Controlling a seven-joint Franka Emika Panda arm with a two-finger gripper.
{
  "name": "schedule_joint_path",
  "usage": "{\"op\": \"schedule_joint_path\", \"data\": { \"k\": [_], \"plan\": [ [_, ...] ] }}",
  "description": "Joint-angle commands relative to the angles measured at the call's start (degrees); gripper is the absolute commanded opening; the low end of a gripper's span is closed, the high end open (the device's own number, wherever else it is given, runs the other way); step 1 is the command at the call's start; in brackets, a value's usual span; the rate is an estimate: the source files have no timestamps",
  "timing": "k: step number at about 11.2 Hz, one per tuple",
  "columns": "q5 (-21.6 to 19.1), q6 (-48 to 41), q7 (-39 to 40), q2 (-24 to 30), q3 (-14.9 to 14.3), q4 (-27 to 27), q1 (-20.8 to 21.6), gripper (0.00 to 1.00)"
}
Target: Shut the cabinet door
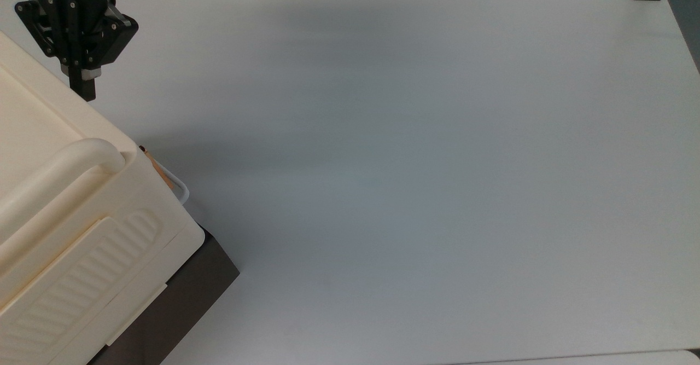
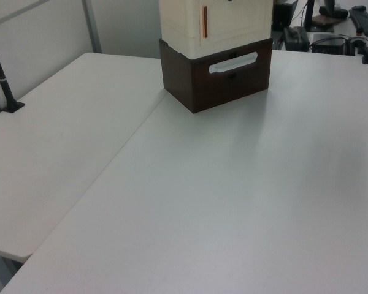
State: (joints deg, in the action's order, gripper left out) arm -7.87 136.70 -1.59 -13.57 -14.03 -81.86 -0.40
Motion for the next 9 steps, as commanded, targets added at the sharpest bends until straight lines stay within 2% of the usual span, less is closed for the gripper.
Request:
{"op": "schedule_joint_path", "data": {
  "k": [1, 2, 5, 6, 8, 9],
  "plan": [
    [4.2, -2.4, -0.8, 0.2, 0.0, -3.5, 0.8, 0.0],
    [7.0, -7.6, -0.9, 0.2, 0.3, -3.6, 2.2, 0.0],
    [7.8, -24.2, -0.7, 3.8, 0.5, -6.8, 8.5, 0.0],
    [7.8, -29.3, -0.5, 6.2, 2.1, -8.0, 8.8, 0.0],
    [7.9, -39.1, 1.3, 9.5, 7.9, -8.6, 5.9, 0.0],
    [7.9, -41.4, 1.3, 12.1, 9.6, -11.0, 5.5, 0.0]
  ]
}}
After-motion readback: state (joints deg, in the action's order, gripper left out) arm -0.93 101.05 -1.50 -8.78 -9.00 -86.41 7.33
